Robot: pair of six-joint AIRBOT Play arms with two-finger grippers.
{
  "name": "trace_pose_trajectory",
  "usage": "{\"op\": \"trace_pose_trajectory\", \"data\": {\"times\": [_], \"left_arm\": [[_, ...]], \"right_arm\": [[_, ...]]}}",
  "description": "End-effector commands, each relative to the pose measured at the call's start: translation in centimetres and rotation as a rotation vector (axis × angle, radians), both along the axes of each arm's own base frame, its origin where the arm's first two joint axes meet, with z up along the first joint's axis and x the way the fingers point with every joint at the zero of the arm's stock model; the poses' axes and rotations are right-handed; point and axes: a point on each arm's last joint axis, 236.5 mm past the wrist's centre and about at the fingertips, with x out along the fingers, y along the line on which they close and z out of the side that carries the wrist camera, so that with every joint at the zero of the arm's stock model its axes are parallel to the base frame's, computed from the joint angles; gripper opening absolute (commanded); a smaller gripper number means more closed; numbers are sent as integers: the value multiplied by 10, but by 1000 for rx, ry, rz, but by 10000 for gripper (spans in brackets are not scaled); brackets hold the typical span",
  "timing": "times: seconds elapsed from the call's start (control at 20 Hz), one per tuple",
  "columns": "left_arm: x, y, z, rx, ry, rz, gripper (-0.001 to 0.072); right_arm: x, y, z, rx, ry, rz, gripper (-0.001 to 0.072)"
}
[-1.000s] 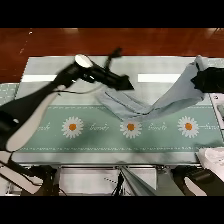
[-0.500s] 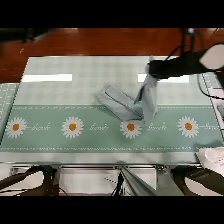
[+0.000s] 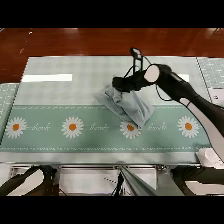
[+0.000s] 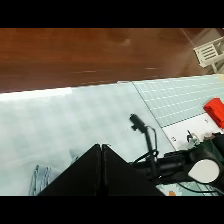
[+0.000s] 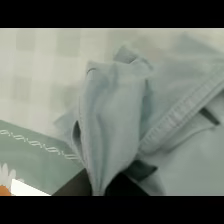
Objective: Fold the shirts.
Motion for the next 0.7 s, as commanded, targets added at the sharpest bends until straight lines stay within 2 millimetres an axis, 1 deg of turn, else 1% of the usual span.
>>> {"op": "trace_pose_trajectory", "data": {"times": [0.0,0.05,0.1,0.15,0.2,0.25,0.3,0.35,0.4,0.45,0.5,0.55,0.6,0.65], "left_arm": [[-4,0,1,4,-1,-2,22],[-3,1,1,4,0,-2,22],[-3,1,1,4,0,-2,23],[-3,0,1,4,0,-2,23],[-3,0,1,4,0,-2,22],[-3,0,1,4,0,-3,23],[-3,0,1,4,0,-3,22],[-3,0,1,4,0,-3,23],[-3,1,1,5,0,-2,22],[-3,1,1,5,0,-2,23],[-3,1,1,6,0,-2,23],[-4,1,1,6,0,-3,23],[-4,1,-1,11,3,-3,23],[-3,2,-4,27,11,1,23]], "right_arm": [[-12,38,-18,62,52,-1,318],[-13,38,-18,60,45,6,430],[-11,34,-14,57,40,6,445],[-10,23,-8,38,35,7,446],[-8,1,0,-7,25,11,446],[-10,-31,8,-86,21,18,446],[-15,-72,14,-197,30,21,446],[-27,-131,18,-374,62,22,446],[-44,-195,23,-574,120,13,447],[-66,-260,32,-765,188,-2,447],[-87,-300,36,-839,249,-27,447],[-108,-318,28,-791,298,-79,447],[-126,-315,13,-668,330,-128,479],[-139,-295,-5,-482,347,-185,557]]}}
